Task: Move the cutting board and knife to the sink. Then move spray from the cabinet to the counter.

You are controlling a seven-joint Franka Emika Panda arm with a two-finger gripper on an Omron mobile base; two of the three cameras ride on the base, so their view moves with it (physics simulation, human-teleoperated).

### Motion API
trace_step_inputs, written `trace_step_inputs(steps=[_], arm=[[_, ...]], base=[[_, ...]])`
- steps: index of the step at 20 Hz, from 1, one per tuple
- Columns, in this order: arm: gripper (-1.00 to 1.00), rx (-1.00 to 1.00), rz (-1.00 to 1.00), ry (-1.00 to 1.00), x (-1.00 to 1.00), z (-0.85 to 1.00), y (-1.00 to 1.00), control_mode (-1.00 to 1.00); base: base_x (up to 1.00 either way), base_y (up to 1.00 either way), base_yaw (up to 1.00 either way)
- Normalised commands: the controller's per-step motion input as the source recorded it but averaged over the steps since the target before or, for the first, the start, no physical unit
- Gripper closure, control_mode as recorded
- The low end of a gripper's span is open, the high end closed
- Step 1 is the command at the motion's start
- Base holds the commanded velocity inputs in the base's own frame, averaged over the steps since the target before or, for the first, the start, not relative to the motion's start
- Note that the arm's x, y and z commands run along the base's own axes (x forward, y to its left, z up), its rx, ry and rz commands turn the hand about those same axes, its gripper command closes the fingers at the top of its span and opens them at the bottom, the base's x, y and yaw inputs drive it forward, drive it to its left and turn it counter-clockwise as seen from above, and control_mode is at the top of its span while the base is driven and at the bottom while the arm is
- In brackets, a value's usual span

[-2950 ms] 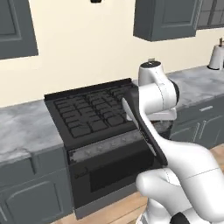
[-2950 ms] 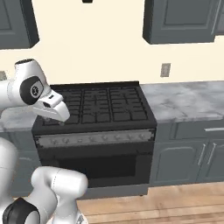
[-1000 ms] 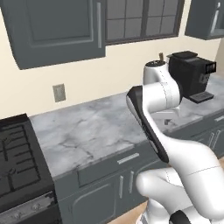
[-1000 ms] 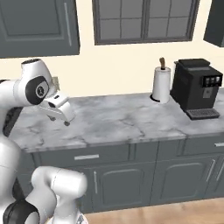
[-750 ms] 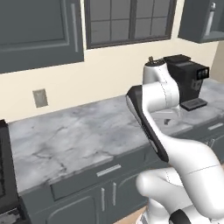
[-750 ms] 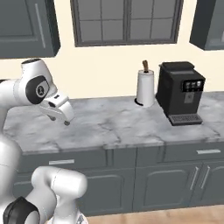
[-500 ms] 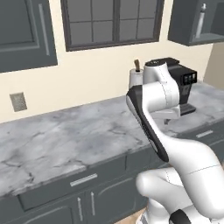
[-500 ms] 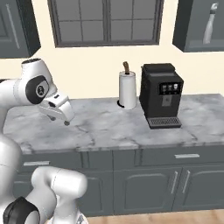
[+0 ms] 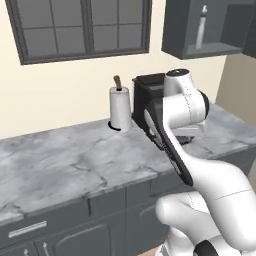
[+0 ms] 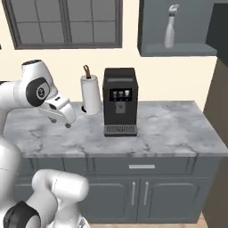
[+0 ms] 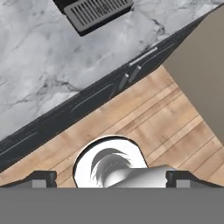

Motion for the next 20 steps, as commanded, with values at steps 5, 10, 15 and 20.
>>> trace_step_inputs(steps=[5, 10, 15, 20], arm=[[-1.00, 0.00, 0.00, 0.00, 0.00, 0.00, 0.00, 1.00], [-1.00, 0.00, 0.00, 0.00, 0.00, 0.00, 0.00, 1.00], [-1.00, 0.00, 0.00, 0.00, 0.00, 0.00, 0.00, 1.00], [-1.00, 0.00, 0.00, 0.00, 0.00, 0.00, 0.00, 1.00]], base=[[0.65, -1.00, 0.14], [0.85, -0.58, 0.11], [1.00, -0.08, 0.01], [0.32, -0.81, 0.03]])
